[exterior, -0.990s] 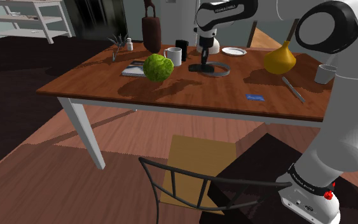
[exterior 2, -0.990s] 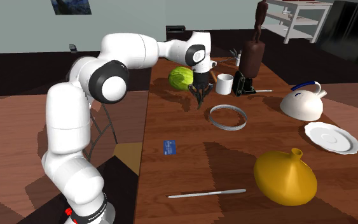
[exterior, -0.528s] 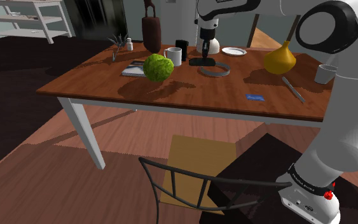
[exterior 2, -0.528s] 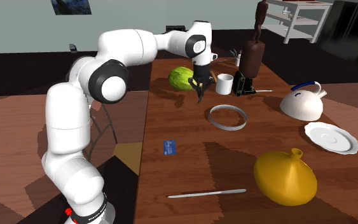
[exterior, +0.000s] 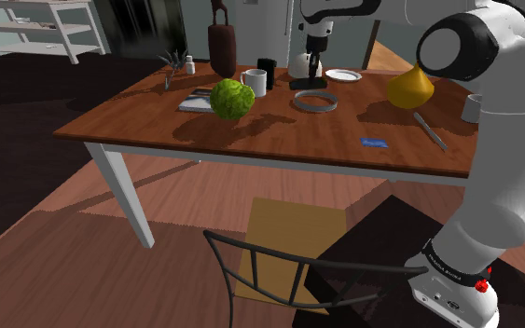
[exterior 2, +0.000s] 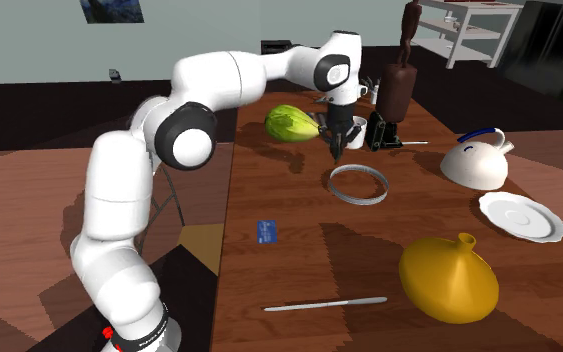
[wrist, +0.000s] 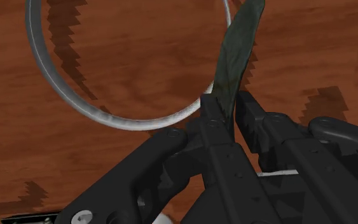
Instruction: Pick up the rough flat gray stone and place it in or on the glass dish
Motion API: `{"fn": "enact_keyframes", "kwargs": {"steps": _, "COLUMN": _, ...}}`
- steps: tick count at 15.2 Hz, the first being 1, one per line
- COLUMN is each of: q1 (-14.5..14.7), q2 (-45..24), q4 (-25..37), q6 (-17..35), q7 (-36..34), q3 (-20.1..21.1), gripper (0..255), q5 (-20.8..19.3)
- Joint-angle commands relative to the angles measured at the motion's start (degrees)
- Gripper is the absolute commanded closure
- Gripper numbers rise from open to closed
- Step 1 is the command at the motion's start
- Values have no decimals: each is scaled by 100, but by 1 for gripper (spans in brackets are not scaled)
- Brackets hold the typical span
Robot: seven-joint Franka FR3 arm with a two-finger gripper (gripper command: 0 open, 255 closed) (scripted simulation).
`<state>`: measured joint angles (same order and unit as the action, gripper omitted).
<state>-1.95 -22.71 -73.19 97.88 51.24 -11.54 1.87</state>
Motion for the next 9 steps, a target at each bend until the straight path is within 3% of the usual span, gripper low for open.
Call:
{"fn": "enact_keyframes", "kwargs": {"steps": 1, "q1": -212, "q2": -275, "q4": 427, "q6": -150, "q7": 251, "q3": -54, "gripper": 255, "q5": 83}}
{"fn": "enact_keyframes", "kwargs": {"steps": 6, "q1": -800, "q2": -1110, "q4": 1745, "q6": -627, "q7": 795, "q3": -136, "gripper": 255, "q5": 305}}
{"fn": "enact_keyframes", "kwargs": {"steps": 9, "q1": -788, "q2": -1054, "q4": 1495, "q6": -433, "q7": 804, "q3": -134, "gripper": 255, "q5": 293}}
